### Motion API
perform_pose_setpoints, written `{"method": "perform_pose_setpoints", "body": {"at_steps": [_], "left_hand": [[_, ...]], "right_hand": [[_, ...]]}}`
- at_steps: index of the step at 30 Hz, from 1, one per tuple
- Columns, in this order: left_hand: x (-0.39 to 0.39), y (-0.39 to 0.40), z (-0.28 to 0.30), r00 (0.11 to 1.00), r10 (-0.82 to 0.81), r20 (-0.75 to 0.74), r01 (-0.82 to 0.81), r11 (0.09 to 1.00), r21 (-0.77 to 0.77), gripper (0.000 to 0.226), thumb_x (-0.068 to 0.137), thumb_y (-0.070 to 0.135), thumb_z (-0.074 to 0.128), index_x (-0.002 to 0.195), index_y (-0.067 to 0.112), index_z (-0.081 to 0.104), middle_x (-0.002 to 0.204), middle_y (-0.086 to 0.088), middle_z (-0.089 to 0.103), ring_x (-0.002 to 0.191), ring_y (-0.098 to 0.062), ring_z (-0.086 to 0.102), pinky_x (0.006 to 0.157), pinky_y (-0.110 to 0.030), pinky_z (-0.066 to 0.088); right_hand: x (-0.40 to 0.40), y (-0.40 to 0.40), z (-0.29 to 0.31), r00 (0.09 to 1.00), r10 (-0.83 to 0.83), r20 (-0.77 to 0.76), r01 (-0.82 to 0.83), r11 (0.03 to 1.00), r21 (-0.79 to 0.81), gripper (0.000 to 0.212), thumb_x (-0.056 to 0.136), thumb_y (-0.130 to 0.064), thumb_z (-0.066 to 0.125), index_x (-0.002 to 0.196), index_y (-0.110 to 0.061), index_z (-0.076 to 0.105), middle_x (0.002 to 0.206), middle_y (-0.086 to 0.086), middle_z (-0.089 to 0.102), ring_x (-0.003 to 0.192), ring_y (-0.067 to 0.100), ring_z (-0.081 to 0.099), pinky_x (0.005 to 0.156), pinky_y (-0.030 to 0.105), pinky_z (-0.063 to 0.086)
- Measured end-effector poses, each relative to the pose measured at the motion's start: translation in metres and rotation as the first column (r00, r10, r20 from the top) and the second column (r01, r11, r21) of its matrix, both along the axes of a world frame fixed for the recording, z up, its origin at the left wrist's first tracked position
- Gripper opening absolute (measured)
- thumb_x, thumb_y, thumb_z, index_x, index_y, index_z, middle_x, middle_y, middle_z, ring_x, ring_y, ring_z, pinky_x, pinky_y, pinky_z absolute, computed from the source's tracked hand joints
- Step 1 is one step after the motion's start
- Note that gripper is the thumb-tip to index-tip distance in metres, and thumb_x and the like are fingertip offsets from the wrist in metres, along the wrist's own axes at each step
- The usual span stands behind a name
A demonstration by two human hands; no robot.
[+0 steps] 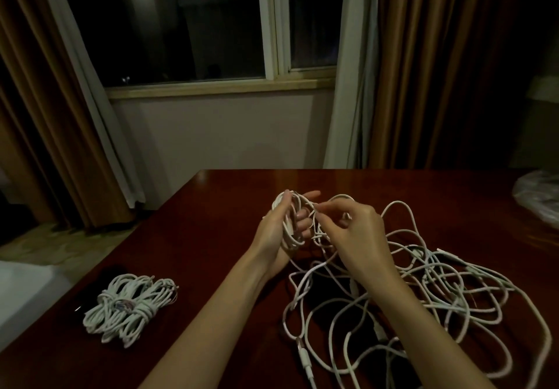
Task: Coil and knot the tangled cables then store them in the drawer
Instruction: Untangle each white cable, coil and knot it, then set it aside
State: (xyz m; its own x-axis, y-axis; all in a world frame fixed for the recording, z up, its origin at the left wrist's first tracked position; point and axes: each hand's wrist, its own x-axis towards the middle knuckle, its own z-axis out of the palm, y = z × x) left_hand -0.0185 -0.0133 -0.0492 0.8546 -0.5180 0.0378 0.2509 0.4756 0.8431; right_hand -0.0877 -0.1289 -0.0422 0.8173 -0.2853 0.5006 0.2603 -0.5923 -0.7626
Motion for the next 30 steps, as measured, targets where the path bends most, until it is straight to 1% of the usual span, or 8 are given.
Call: {"method": "perform_pose_setpoints", "body": {"at_steps": [5, 8, 11, 16, 19, 22, 25, 30], "left_hand": [[-0.003, 0.000, -0.002, 0.998, -0.046, -0.041, 0.046, 0.999, 0.021, 0.038, 0.103, 0.033, 0.037, 0.095, 0.008, 0.065, 0.092, -0.011, 0.070, 0.081, -0.020, 0.067, 0.088, -0.039, 0.049], [-0.006, 0.001, 0.004, 0.991, -0.101, -0.088, 0.095, 0.993, -0.076, 0.038, 0.104, 0.032, 0.033, 0.088, 0.008, 0.058, 0.109, -0.013, 0.071, 0.093, -0.021, 0.070, 0.089, -0.034, 0.051], [-0.006, 0.002, 0.005, 0.983, -0.123, -0.136, 0.098, 0.980, -0.175, 0.040, 0.102, 0.033, 0.033, 0.079, 0.010, 0.056, 0.107, -0.015, 0.069, 0.103, -0.026, 0.068, 0.080, -0.035, 0.057], [-0.006, 0.003, 0.008, 0.981, 0.005, -0.196, -0.052, 0.971, -0.235, 0.042, 0.105, 0.031, 0.032, 0.075, 0.010, 0.052, 0.061, -0.002, 0.059, 0.079, -0.023, 0.073, 0.076, -0.043, 0.060], [-0.001, 0.008, 0.008, 0.974, 0.058, -0.221, -0.120, 0.952, -0.282, 0.038, 0.106, 0.028, 0.032, 0.076, 0.011, 0.049, 0.052, 0.004, 0.042, 0.052, -0.010, 0.059, 0.085, -0.042, 0.055], [0.005, 0.010, 0.005, 0.971, 0.061, -0.231, -0.131, 0.944, -0.302, 0.035, 0.105, 0.027, 0.033, 0.077, 0.012, 0.047, 0.052, 0.006, 0.035, 0.043, -0.006, 0.043, 0.062, -0.028, 0.057], [0.008, 0.009, 0.003, 0.966, 0.051, -0.252, -0.129, 0.944, -0.305, 0.031, 0.103, 0.025, 0.036, 0.077, 0.012, 0.047, 0.053, 0.006, 0.034, 0.038, -0.004, 0.035, 0.038, -0.016, 0.039], [0.015, 0.023, 0.006, 0.977, 0.132, -0.169, -0.165, 0.966, -0.198, 0.031, 0.102, 0.025, 0.036, 0.075, 0.014, 0.044, 0.052, 0.006, 0.032, 0.031, -0.001, 0.024, 0.028, -0.012, 0.018]], "right_hand": [[0.000, 0.005, -0.004, 1.000, 0.013, -0.016, -0.014, 0.998, -0.063, 0.019, 0.090, -0.013, 0.065, 0.105, -0.019, 0.073, 0.097, -0.013, 0.068, 0.079, -0.008, 0.058, 0.070, 0.003, 0.044], [0.000, 0.005, -0.005, 0.997, 0.057, -0.057, -0.060, 0.997, -0.058, 0.023, 0.091, -0.013, 0.063, 0.111, -0.022, 0.071, 0.103, -0.010, 0.069, 0.088, -0.003, 0.061, 0.073, 0.006, 0.047], [0.000, 0.003, -0.005, 0.990, 0.093, -0.107, -0.094, 0.996, -0.002, 0.024, 0.092, -0.017, 0.062, 0.114, -0.024, 0.070, 0.101, -0.010, 0.067, 0.092, -0.002, 0.060, 0.072, 0.005, 0.046], [0.002, 0.000, -0.006, 0.968, 0.128, -0.215, -0.109, 0.989, 0.098, 0.010, 0.089, -0.020, 0.066, 0.096, -0.025, 0.062, 0.084, -0.009, 0.063, 0.069, 0.004, 0.062, 0.054, 0.012, 0.044], [0.002, -0.001, -0.007, 0.952, 0.188, -0.242, -0.162, 0.979, 0.122, 0.012, 0.089, -0.018, 0.066, 0.096, -0.027, 0.064, 0.085, -0.003, 0.066, 0.061, 0.007, 0.063, 0.053, 0.019, 0.047], [0.001, -0.001, -0.006, 0.933, 0.242, -0.267, -0.206, 0.966, 0.156, 0.010, 0.089, -0.016, 0.067, 0.094, -0.025, 0.067, 0.083, -0.001, 0.067, 0.053, 0.007, 0.063, 0.048, 0.016, 0.047], [-0.001, 0.001, -0.006, 0.889, 0.297, -0.347, -0.273, 0.955, 0.118, 0.012, 0.087, -0.016, 0.070, 0.099, -0.018, 0.072, 0.081, 0.000, 0.071, 0.051, 0.009, 0.064, 0.051, 0.018, 0.050], [-0.005, 0.000, 0.000, 0.904, 0.256, -0.343, -0.305, 0.948, -0.096, 0.014, 0.089, -0.021, 0.067, 0.101, -0.019, 0.074, 0.081, -0.004, 0.072, 0.057, -0.005, 0.061, 0.053, 0.009, 0.044]]}}
